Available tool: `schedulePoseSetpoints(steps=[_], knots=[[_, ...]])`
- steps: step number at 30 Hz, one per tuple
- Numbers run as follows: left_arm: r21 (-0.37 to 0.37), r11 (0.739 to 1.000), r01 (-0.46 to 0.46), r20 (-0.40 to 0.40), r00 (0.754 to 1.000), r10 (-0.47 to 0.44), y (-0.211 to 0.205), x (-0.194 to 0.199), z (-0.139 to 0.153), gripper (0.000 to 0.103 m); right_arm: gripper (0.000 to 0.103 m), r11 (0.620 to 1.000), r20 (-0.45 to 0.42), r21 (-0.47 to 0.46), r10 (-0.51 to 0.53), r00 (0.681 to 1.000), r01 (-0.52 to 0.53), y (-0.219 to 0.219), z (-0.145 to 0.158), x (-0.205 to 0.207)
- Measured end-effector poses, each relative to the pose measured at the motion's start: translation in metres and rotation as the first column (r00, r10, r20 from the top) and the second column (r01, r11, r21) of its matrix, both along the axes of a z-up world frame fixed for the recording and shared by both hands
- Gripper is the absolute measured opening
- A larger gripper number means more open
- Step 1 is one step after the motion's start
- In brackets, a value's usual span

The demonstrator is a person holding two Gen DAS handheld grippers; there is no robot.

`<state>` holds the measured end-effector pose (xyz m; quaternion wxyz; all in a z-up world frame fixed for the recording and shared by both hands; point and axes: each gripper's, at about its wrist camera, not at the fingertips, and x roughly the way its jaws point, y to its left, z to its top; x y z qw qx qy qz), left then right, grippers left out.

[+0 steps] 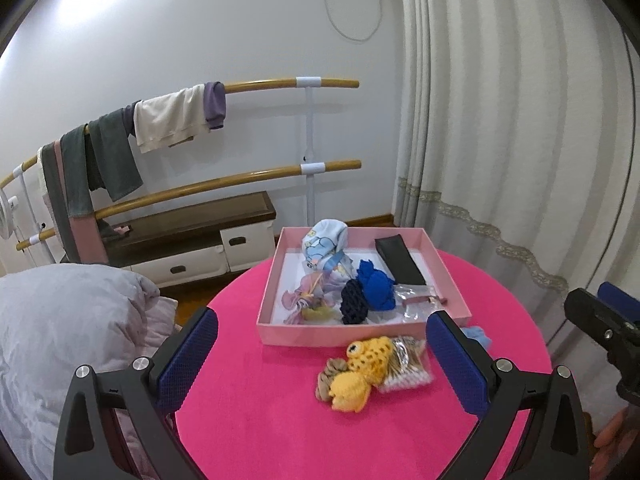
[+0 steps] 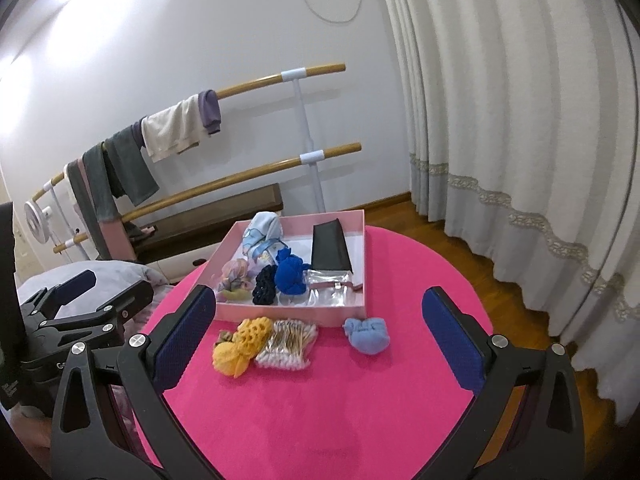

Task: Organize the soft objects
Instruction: 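Lift both tools out of the box back over the table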

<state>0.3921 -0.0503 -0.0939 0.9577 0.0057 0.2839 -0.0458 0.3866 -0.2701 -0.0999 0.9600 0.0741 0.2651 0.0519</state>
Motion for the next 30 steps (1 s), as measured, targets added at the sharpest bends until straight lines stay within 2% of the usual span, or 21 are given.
schedulePoseSetpoints(steps=[8,17,22,30], knots=[[-0.027,1.000,-0.007,-0.002,1.000,0.007,0.007,-0.048,0.010,0.103,0.103,0.999,0.051,-0.015,-0.037,0.998,0.038,0.001,0.006,-0.041],[-0.019,0.999,-0.032,0.022,0.999,0.033,0.012,-0.099,0.017,0.103,0.103,0.999,0.071,-0.033,-0.040,0.997,0.042,0.008,0.009,-0.071],[-0.011,0.999,-0.040,0.015,0.999,0.040,0.010,-0.113,0.016,0.103,0.103,0.999,0.071,-0.035,-0.034,0.997,0.036,0.009,0.008,-0.080],[-0.013,0.999,-0.045,-0.001,0.999,0.045,0.011,-0.114,0.014,0.103,0.103,0.999,0.061,-0.031,-0.037,0.997,0.039,0.006,0.007,-0.080]])
